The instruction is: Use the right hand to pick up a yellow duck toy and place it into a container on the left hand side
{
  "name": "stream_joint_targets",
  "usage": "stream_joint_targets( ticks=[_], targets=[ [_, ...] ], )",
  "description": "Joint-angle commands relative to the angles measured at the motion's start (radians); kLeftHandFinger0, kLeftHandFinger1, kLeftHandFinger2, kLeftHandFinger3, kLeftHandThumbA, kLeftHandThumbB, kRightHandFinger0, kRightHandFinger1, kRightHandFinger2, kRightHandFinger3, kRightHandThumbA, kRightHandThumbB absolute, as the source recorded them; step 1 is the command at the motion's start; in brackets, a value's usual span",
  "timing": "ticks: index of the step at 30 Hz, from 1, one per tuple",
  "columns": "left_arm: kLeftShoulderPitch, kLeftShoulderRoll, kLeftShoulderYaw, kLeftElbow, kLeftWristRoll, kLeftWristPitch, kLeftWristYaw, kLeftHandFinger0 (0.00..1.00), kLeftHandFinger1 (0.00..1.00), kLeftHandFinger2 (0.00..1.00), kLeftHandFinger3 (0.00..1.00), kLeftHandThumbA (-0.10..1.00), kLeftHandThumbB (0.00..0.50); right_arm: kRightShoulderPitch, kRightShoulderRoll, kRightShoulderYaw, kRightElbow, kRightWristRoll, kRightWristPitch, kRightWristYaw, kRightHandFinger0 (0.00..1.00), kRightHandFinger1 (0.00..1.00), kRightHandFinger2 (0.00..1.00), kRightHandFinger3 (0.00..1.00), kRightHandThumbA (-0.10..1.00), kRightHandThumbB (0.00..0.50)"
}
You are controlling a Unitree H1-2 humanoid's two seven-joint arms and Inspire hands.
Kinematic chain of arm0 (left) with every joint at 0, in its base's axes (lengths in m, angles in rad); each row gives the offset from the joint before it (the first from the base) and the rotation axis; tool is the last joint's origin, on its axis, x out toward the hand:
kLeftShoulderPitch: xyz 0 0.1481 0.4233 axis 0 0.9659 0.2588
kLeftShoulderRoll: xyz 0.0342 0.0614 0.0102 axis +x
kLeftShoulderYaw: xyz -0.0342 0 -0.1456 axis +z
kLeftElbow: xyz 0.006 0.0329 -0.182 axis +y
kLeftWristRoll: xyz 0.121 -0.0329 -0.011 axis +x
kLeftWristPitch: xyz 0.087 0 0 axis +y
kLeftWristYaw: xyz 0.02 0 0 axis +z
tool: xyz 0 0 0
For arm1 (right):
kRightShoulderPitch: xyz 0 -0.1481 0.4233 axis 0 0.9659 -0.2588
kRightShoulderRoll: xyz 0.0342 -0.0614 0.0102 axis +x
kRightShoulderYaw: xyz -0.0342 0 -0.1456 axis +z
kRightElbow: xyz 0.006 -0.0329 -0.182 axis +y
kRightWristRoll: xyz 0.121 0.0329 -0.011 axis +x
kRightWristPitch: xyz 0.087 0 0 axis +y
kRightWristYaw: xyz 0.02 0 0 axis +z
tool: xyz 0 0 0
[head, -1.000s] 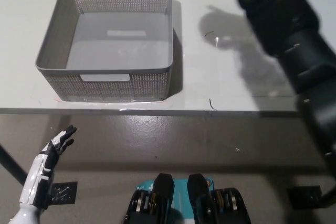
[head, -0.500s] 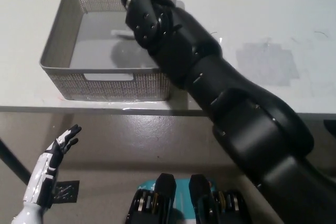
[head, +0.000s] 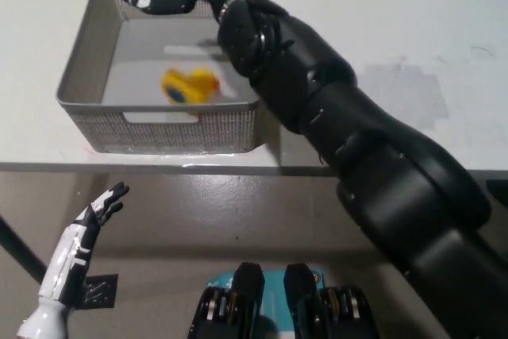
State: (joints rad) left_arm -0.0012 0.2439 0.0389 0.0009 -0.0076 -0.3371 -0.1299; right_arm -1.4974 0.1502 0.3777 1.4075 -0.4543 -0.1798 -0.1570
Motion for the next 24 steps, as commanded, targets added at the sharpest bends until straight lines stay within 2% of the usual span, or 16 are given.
stream_joint_targets(
  ticks=[1,3,9,10,11,13,15,18,21,24],
  targets=[
    [-0.011,0.021,-0.009,-0.024,0.007,-0.021,-0.019,1.0,1.0,1.0,1.0,1.0,0.134,-0.054,-0.041,0.009,-0.036,-0.002,0.008,0.041,1.0,1.0,1.0,1.0,1.0,0.487],
    [-0.013,0.02,-0.01,-0.019,0.003,-0.029,-0.02,1.0,1.0,1.0,1.0,1.0,0.124,-0.057,-0.061,0.0,-0.05,0.008,0.003,0.054,1.0,1.0,1.0,1.0,1.0,0.473],
    [-0.02,0.023,-0.015,-0.023,0.011,-0.009,-0.022,1.0,1.0,1.0,1.0,1.0,0.173,-0.06,-0.168,-0.063,-0.166,0.057,-0.029,0.061,1.0,1.0,1.0,1.0,1.0,0.437],
    [-0.019,0.025,-0.015,-0.024,0.014,-0.012,-0.022,1.0,1.0,1.0,1.0,1.0,0.167,-0.04,-0.211,-0.096,-0.257,0.08,-0.034,0.078,1.0,1.0,1.0,1.0,1.0,0.439],
    [-0.02,0.027,-0.013,-0.022,0.012,-0.016,-0.023,1.0,1.0,1.0,1.0,1.0,0.161,-0.021,-0.245,-0.11,-0.343,0.082,-0.005,0.104,1.0,1.0,1.0,1.0,1.0,0.476],
    [-0.016,0.029,-0.01,-0.029,0.01,-0.009,-0.024,1.0,1.0,1.0,1.0,1.0,0.149,0.041,-0.304,-0.142,-0.539,0.096,0.056,0.159,1.0,1.0,1.0,1.0,1.0,0.437],
    [-0.015,0.031,-0.009,-0.033,0.017,-0.01,-0.024,1.0,1.0,1.0,1.0,1.0,0.141,0.111,-0.371,-0.169,-0.743,0.099,0.116,0.199,1.0,1.0,1.0,1.0,1.0,0.476],
    [-0.016,0.031,-0.007,-0.039,0.016,0.001,-0.025,1.0,1.0,1.0,1.0,1.0,0.157,0.214,-0.443,-0.213,-0.989,0.111,0.173,0.229,1.0,1.0,1.0,1.0,1.0,0.439],
    [-0.004,0.035,-0.006,-0.049,0.017,0.009,-0.028,1.0,1.0,1.0,1.0,1.0,0.154,0.4,-0.474,-0.289,-1.267,0.183,0.242,0.251,1.0,1.0,1.0,1.0,1.0,0.43],
    [-0.007,0.037,-0.007,-0.043,0.003,-0.003,-0.035,1.0,1.0,1.0,1.0,1.0,0.143,0.605,-0.473,-0.318,-1.48,0.203,0.214,0.231,1.0,1.0,1.0,1.0,1.0,0.422]
  ],
)
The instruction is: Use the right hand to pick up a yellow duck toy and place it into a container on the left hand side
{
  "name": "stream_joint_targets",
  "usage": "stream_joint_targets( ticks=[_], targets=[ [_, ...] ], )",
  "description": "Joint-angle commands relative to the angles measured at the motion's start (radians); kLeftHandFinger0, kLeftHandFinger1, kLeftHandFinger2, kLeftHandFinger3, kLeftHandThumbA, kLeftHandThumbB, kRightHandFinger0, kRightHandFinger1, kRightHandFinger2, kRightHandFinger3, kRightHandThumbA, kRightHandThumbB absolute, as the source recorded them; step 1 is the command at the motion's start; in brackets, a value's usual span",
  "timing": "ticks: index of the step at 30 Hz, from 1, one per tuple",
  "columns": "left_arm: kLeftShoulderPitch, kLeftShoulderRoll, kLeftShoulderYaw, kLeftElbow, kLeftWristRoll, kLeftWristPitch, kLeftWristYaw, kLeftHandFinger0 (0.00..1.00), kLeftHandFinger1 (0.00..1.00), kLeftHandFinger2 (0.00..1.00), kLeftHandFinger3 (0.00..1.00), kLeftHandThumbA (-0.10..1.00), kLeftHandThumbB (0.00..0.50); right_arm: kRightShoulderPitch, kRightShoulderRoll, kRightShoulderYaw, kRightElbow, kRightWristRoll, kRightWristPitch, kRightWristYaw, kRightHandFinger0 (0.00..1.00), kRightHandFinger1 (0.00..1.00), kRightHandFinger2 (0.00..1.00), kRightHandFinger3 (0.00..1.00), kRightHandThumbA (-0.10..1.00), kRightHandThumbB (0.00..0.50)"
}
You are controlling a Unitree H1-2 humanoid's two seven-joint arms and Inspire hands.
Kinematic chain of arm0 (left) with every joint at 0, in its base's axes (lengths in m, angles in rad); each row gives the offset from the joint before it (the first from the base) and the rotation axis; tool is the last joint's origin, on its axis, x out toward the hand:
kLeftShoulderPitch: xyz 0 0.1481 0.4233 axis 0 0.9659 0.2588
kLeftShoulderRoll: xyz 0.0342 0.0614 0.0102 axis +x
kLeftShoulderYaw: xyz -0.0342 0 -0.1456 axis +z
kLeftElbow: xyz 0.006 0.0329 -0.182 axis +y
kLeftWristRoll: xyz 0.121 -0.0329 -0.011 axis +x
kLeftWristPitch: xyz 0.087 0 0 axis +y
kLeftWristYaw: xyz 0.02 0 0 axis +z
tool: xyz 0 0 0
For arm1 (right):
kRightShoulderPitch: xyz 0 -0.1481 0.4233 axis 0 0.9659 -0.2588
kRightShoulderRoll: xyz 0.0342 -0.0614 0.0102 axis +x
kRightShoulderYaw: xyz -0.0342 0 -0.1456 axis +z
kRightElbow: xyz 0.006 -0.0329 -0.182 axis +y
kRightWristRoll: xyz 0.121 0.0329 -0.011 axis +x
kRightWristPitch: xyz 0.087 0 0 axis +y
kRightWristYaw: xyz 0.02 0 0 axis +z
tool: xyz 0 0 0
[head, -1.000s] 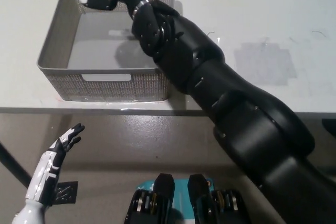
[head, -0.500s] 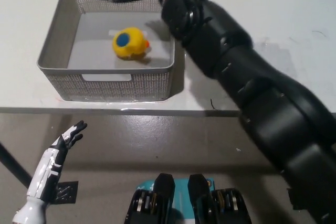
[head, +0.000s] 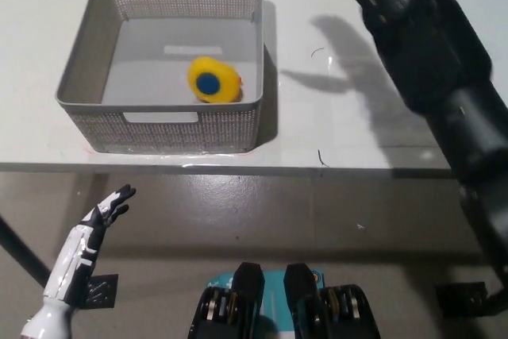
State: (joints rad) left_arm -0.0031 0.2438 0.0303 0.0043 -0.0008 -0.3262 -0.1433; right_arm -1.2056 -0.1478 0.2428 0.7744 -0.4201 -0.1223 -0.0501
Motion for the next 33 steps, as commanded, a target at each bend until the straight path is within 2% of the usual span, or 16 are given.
stream_joint_targets(
  ticks=[1,2,4,5,9,12,14,17,20,22,24,27,33],
  targets=[
    [-0.01,0.037,0.003,-0.044,-0.008,-0.016,-0.022,1.0,1.0,1.0,1.0,1.0,0.138,0.36,-0.17,-0.188,-0.892,0.177,0.133,0.112,1.0,1.0,1.0,1.0,1.0,0.402],
    [-0.011,0.037,0.003,-0.043,-0.013,-0.024,-0.024,1.0,1.0,1.0,1.0,1.0,0.133,0.43,-0.163,-0.189,-0.948,0.192,0.077,0.09,1.0,1.0,1.0,1.0,1.0,0.371],
    [-0.014,0.036,0.004,-0.044,-0.021,-0.025,-0.025,1.0,1.0,1.0,1.0,1.0,0.14,0.498,-0.149,-0.187,-0.991,0.218,0.025,0.07,1.0,1.0,1.0,1.0,1.0,0.383],
    [-0.022,0.025,0.01,-0.047,-0.041,-0.009,-0.019,1.0,1.0,1.0,1.0,1.0,0.17,0.585,-0.128,-0.173,-1.045,0.253,-0.008,0.059,1.0,1.0,1.0,1.0,1.0,0.386],
    [-0.022,0.018,0.023,-0.063,-0.057,0.014,-0.009,1.0,1.0,1.0,1.0,1.0,0.219,0.737,-0.086,-0.115,-1.087,0.292,-0.103,0.045,1.0,1.0,1.0,1.0,1.0,0.366],
    [-0.027,0.018,0.026,-0.062,-0.068,0.013,-0.011,1.0,1.0,1.0,1.0,1.0,0.231,0.867,-0.053,-0.046,-1.051,0.348,-0.184,0.059,1.0,1.0,1.0,1.0,1.0,0.383],
    [-0.03,0.014,0.024,-0.063,-0.084,0.015,-0.016,1.0,1.0,1.0,1.0,1.0,0.245,0.994,-0.013,-0.001,-1.021,0.374,-0.205,0.061,1.0,1.0,1.0,1.0,1.0,0.417],
    [-0.024,0.011,0.027,-0.065,-0.09,0.017,-0.015,1.0,1.0,1.0,1.0,1.0,0.239,1.089,0.023,0.035,-0.992,0.343,-0.217,0.057,1.0,1.0,1.0,1.0,1.0,0.433],
    [-0.02,0.014,0.033,-0.058,-0.086,0.001,-0.012,1.0,1.0,1.0,1.0,1.0,0.223,1.158,0.039,0.058,-0.926,0.416,-0.273,0.092,1.0,1.0,1.0,1.0,1.0,0.446],
    [-0.028,0.017,0.036,-0.049,-0.087,-0.009,-0.014,1.0,1.0,1.0,1.0,1.0,0.202,1.183,0.055,0.058,-0.886,0.46,-0.308,0.105,1.0,1.0,1.0,1.0,1.0,0.403],
    [-0.027,0.015,0.036,-0.051,-0.087,-0.01,-0.013,1.0,1.0,1.0,1.0,1.0,0.21,1.203,0.069,0.055,-0.869,0.499,-0.321,0.12,1.0,1.0,1.0,1.0,1.0,0.39],
    [-0.027,0.015,0.033,-0.045,-0.077,-0.01,-0.013,1.0,1.0,1.0,1.0,1.0,0.219,1.237,0.092,0.046,-0.847,0.569,-0.303,0.149,1.0,1.0,1.0,1.0,1.0,0.389],
    [-0.02,0.013,0.029,-0.039,-0.081,-0.013,-0.016,1.0,1.0,1.0,1.0,1.0,0.225,1.247,0.108,0.01,-0.778,0.54,-0.347,0.144,1.0,1.0,1.0,1.0,1.0,0.371]
  ],
)
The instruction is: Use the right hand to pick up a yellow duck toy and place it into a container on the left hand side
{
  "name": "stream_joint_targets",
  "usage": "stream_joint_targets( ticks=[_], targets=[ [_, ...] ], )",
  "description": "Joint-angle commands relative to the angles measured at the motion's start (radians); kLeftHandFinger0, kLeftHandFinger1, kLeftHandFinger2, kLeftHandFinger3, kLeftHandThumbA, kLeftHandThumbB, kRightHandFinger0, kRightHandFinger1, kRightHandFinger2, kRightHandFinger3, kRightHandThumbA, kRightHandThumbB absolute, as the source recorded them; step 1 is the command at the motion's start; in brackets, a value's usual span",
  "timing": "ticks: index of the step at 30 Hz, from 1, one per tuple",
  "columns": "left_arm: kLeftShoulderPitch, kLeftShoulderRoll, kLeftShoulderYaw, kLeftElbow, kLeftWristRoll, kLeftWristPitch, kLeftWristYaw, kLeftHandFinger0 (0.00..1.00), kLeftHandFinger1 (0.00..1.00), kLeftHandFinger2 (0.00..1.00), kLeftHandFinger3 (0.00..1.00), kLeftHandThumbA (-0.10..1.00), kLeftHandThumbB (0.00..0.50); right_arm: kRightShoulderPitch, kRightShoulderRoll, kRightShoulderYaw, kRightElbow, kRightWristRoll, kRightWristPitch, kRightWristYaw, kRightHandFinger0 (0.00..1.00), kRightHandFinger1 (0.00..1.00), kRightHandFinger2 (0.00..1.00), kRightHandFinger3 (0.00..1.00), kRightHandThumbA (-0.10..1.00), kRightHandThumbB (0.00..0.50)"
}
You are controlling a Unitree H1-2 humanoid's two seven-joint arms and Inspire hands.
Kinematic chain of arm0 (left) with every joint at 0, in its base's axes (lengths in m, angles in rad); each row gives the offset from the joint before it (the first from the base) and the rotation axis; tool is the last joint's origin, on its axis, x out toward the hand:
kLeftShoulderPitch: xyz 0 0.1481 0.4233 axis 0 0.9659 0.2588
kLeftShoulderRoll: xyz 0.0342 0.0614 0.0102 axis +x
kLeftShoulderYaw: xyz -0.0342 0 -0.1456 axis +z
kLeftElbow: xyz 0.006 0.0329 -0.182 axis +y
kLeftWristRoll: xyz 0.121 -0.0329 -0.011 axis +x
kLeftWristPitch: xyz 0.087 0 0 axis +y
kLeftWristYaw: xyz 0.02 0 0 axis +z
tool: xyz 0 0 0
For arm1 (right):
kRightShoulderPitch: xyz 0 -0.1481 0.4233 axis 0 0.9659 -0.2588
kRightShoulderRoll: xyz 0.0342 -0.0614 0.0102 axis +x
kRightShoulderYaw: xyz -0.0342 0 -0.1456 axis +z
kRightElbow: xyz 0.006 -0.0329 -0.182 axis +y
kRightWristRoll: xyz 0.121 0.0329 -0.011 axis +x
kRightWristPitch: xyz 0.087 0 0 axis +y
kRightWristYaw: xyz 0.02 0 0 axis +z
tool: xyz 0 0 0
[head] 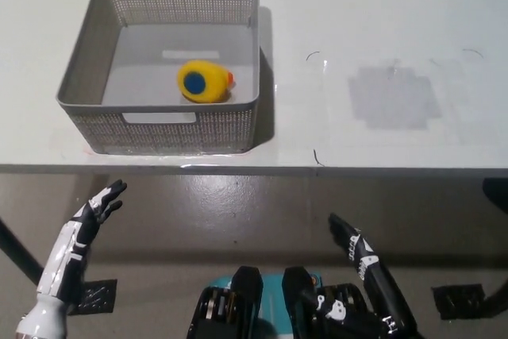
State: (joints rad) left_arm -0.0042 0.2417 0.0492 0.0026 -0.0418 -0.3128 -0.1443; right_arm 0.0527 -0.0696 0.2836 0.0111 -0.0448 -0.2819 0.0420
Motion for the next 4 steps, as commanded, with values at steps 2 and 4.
stream_joint_targets(
  ticks=[2,4],
  targets=[
    [-0.018,0.016,0.007,-0.032,-0.039,-0.03,-0.017,1.0,1.0,1.0,1.0,1.0,0.238,-0.017,0.037,-0.05,0.007,0.175,-0.188,0.061,1.0,1.0,1.0,1.0,1.0,0.338],
    [-0.019,0.017,0.006,-0.029,-0.037,-0.032,-0.017,1.0,1.0,1.0,1.0,1.0,0.233,-0.024,0.044,-0.061,0.018,0.182,-0.188,0.069,1.0,1.0,1.0,1.0,1.0,0.334]
  ],
)
